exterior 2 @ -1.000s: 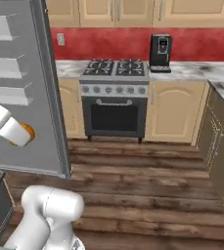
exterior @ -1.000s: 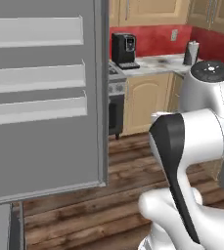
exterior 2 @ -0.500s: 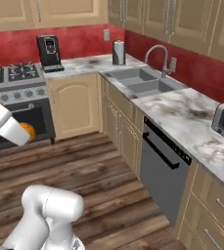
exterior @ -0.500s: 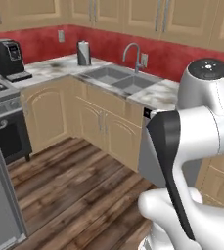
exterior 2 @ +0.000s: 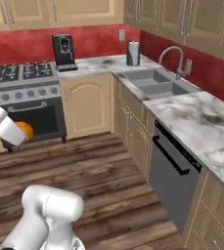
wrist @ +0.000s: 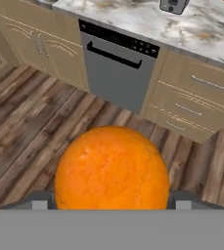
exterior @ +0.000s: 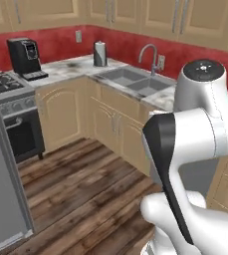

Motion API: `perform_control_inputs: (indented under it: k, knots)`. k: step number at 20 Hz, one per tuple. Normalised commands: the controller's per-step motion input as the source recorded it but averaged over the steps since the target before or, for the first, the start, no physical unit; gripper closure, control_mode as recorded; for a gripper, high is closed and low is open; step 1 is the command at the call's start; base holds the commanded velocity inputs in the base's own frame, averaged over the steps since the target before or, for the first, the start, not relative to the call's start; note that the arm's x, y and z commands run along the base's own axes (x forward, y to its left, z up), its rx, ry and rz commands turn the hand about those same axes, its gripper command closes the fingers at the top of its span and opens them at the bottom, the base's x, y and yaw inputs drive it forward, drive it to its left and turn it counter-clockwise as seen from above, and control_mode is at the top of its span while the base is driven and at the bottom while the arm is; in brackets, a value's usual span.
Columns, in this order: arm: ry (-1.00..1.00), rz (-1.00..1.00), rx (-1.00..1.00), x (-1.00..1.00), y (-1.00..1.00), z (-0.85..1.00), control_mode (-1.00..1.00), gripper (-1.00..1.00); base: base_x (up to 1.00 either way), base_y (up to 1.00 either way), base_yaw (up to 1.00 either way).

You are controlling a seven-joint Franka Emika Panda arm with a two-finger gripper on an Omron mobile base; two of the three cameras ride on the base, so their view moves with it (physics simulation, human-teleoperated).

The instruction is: Pick the tangerine and orange from the fridge and place them inside the tupperware on the counter.

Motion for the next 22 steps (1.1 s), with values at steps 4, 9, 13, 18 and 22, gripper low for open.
perform_control_inputs:
  k: [4, 9, 13, 18, 22]
  knots:
    - [0.00, 0.00, 0.00, 0.00, 0.00, 0.00, 1.00, 1.00, 0.48, -0.45, 0.77]
    - [0.00, 0.00, 0.00, 0.00, 0.00, 0.00, 1.00, 1.00, 0.52, -0.75, 0.75]
    - [0.00, 0.00, 0.00, 0.00, 0.00, 0.00, 1.00, 1.00, 0.14, -0.84, 0.55]
    - [0.00, 0.00, 0.00, 0.00, 0.00, 0.00, 1.00, 1.00, 0.38, -0.43, 0.48]
    - [0.00, 0.00, 0.00, 0.00, 0.00, 0.00, 1.00, 1.00, 0.63, -0.31, 0.40]
